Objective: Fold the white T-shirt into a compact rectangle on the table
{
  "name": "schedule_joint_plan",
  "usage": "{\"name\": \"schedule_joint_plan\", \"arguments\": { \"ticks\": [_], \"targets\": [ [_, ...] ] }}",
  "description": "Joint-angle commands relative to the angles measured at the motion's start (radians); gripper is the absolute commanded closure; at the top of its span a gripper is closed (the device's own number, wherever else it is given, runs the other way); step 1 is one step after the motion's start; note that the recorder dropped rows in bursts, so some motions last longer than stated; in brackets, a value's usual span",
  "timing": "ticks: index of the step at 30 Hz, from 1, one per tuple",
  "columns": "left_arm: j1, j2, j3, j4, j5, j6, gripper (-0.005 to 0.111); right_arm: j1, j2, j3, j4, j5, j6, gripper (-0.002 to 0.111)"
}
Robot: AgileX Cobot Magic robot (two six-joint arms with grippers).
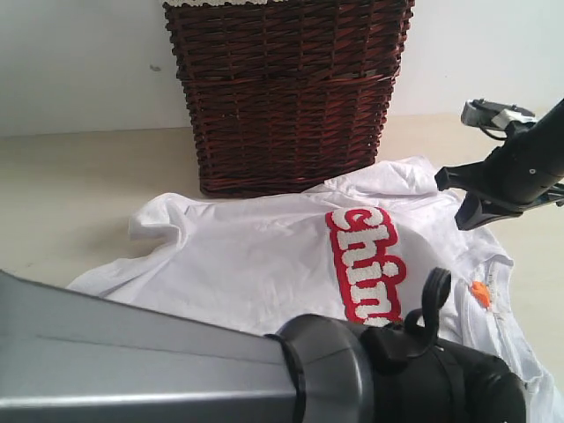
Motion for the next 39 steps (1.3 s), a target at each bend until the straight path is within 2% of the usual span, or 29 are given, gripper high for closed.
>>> {"name": "schedule_joint_plan", "arguments": {
  "ticks": [1,4,23,26,31,34,39],
  "targets": [
    [-0.014,-0.005,0.004,-0.01,-0.024,0.002,0.107,0.0,0.085,-0.063,-0.161,-0.057,0.129,0.108],
    [-0.014,0.004,0.004,-0.02,-0.024,-0.002,0.107,0.0,0.137,-0.103,-0.239,-0.051,0.192,0.108],
    [-0.057,0.048,0.013,-0.033,0.124,0.023,0.107,0.0,0.283,-0.297,-0.34,-0.046,0.218,0.108],
    [-0.077,0.048,0.013,-0.043,0.17,0.023,0.107,-0.007,0.29,-0.346,-0.393,-0.046,0.275,0.108],
    [-0.111,0.024,0.04,-0.048,0.164,0.029,0.107,-0.01,0.309,-0.431,-0.355,0.042,0.266,0.108],
    [-0.103,-0.024,0.067,-0.036,0.12,0.029,0.107,-0.01,0.288,-0.452,-0.267,0.1,0.193,0.108],
    [-0.033,-0.186,0.13,-0.018,0.075,0.027,0.107,-0.01,0.186,-0.406,-0.239,0.078,0.171,0.108]
  ]
}}
